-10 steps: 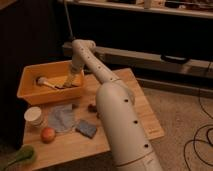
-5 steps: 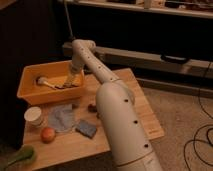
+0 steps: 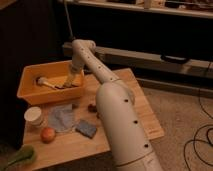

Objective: Place grapes in metal cup

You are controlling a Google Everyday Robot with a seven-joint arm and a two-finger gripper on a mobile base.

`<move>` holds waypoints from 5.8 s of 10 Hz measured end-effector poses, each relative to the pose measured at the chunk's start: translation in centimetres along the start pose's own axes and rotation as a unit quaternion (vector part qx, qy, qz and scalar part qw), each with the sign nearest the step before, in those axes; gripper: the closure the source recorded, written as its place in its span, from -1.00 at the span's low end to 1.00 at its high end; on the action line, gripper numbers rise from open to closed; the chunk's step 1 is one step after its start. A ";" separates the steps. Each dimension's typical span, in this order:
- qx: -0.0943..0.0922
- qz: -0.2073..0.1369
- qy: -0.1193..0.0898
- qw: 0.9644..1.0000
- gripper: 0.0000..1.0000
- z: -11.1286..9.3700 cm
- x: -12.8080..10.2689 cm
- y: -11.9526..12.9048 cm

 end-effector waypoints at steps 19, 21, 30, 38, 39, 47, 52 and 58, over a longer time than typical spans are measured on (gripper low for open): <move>0.089 -0.066 -0.030 0.993 -0.60 -9.7 -2.0 8.3; 0.109 -0.082 -0.034 0.990 -0.60 -13.0 -2.8 12.4; 0.127 -0.060 -0.056 0.988 -0.60 -16.3 -0.1 16.9; 0.133 0.058 -0.077 0.986 -0.60 -22.2 11.6 27.8; 0.136 0.078 -0.070 0.985 -0.60 -22.5 12.8 29.3; 0.136 0.088 -0.067 0.984 -0.60 -22.4 13.4 29.9; 0.142 0.082 -0.078 0.983 -0.60 -22.9 13.5 29.4; 0.171 0.037 -0.109 0.978 -0.60 -22.5 17.2 23.1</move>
